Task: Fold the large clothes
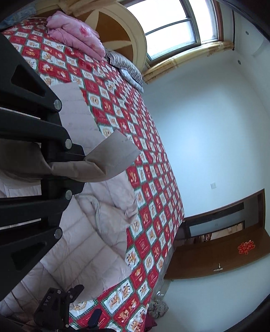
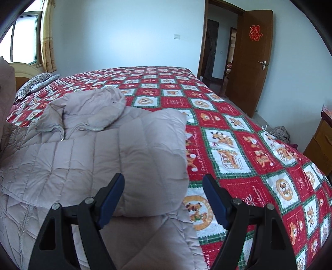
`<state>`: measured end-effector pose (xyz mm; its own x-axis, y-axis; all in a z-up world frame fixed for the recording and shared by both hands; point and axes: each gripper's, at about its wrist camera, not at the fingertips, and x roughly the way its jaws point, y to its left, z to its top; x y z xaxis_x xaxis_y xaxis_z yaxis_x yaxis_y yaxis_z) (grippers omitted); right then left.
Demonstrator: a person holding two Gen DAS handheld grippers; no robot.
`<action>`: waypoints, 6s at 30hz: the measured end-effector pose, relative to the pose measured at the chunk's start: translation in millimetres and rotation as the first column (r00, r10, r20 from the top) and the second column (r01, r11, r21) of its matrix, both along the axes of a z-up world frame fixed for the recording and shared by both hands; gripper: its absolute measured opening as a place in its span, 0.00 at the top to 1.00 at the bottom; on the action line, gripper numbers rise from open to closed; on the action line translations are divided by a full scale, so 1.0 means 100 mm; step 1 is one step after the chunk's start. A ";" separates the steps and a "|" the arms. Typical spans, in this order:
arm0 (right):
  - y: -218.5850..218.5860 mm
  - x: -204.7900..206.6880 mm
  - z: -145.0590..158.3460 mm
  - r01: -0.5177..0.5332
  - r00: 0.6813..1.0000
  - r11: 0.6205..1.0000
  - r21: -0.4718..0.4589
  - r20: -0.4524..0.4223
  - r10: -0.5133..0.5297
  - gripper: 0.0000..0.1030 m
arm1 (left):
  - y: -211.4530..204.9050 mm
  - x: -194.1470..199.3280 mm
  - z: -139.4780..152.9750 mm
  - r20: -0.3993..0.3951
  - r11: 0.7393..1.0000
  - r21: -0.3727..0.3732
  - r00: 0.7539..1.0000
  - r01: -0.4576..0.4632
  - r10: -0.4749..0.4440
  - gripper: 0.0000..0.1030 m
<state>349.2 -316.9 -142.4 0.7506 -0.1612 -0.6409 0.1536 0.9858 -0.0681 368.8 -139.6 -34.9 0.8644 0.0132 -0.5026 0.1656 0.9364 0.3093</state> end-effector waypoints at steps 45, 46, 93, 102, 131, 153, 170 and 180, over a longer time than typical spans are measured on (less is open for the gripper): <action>-0.14 -0.06 -0.11 0.052 0.998 0.998 0.031 -0.034 -0.051 0.15 | 0.43 0.18 -0.60 -0.014 0.996 0.051 0.997 -0.069 0.070 0.13; -0.13 -0.09 -0.02 0.048 0.999 0.997 0.052 -0.011 -0.048 0.15 | 0.54 0.21 -0.62 -0.010 0.995 0.054 0.996 -0.087 0.088 0.13; 0.80 0.61 -0.16 -0.179 0.971 0.958 0.226 -0.118 0.209 0.45 | 1.33 0.99 -1.37 -0.235 0.957 -0.059 0.935 -0.285 0.264 0.11; 0.79 0.59 -0.36 -0.185 0.970 0.964 0.190 -0.122 0.210 0.45 | 1.35 1.01 -1.48 -0.258 0.953 -0.089 0.931 -0.289 0.258 0.05; 0.99 0.58 -0.46 -0.160 0.977 0.986 0.041 -0.135 0.164 0.43 | 1.39 1.08 -1.59 -0.305 0.950 -0.109 0.920 -0.291 0.247 0.01; 0.95 0.58 -0.43 -0.209 0.963 0.976 0.069 -0.161 0.217 0.42 | 1.56 0.96 -1.21 -0.321 0.967 -0.139 0.934 -0.211 0.158 0.01; 0.57 2.02 0.21 -0.184 0.965 0.983 0.030 -0.184 0.186 0.20 | 1.24 2.45 -0.92 -0.356 0.986 -0.090 0.929 -0.142 0.102 0.01; 0.48 2.78 -0.10 -0.295 0.905 0.948 0.122 -0.282 0.318 0.23 | 0.95 3.05 -1.22 -0.436 0.995 -0.079 0.900 -0.058 0.018 0.01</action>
